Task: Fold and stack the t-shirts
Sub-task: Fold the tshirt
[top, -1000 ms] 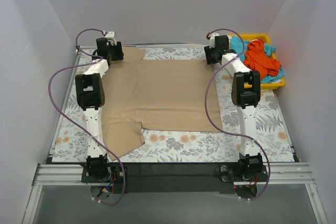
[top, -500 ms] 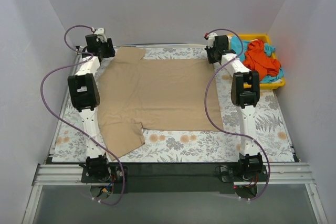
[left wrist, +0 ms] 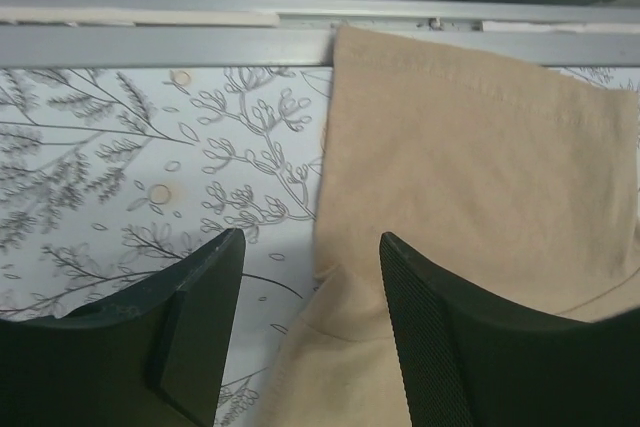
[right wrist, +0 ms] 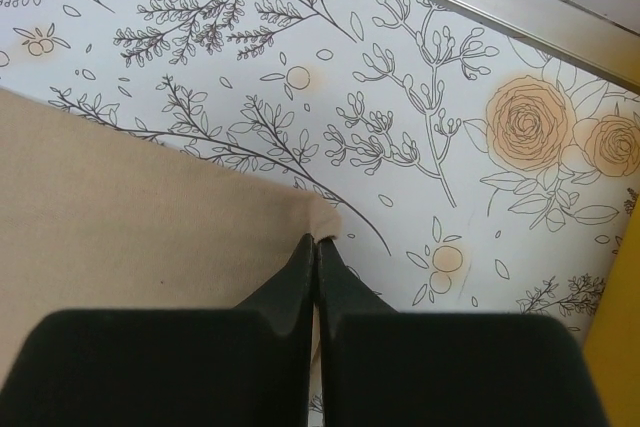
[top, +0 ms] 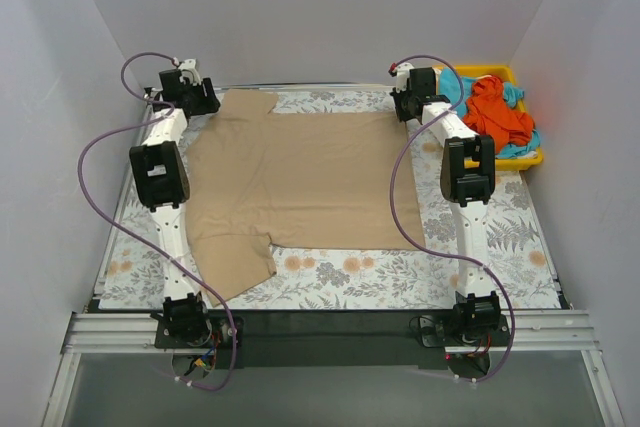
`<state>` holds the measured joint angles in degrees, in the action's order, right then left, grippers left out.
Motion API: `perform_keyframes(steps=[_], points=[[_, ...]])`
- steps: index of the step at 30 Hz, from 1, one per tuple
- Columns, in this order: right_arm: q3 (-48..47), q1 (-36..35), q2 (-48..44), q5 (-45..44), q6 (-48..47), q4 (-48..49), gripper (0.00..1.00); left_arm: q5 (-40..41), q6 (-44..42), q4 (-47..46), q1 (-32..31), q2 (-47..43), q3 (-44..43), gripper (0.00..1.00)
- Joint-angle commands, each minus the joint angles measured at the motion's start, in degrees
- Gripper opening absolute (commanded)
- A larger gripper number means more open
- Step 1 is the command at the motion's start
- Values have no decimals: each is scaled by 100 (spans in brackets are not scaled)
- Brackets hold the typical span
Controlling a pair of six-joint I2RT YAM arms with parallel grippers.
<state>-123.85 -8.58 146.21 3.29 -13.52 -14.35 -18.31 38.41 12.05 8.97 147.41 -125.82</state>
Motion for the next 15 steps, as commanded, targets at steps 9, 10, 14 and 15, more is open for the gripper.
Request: perform_keyframes(steps=[9, 10, 14, 15], points=[[186, 23, -260, 216, -37, -138, 1, -262, 17, 95, -185, 182, -74, 55], [186, 14, -269, 251, -46, -138, 1, -226, -18, 104, -220, 226, -118, 54], [177, 14, -286, 269, -54, -138, 1, -16, -71, 113, -299, 419, -311, 52], [169, 23, -286, 260, -54, -138, 1, 37, -53, 113, -308, 498, -399, 51]])
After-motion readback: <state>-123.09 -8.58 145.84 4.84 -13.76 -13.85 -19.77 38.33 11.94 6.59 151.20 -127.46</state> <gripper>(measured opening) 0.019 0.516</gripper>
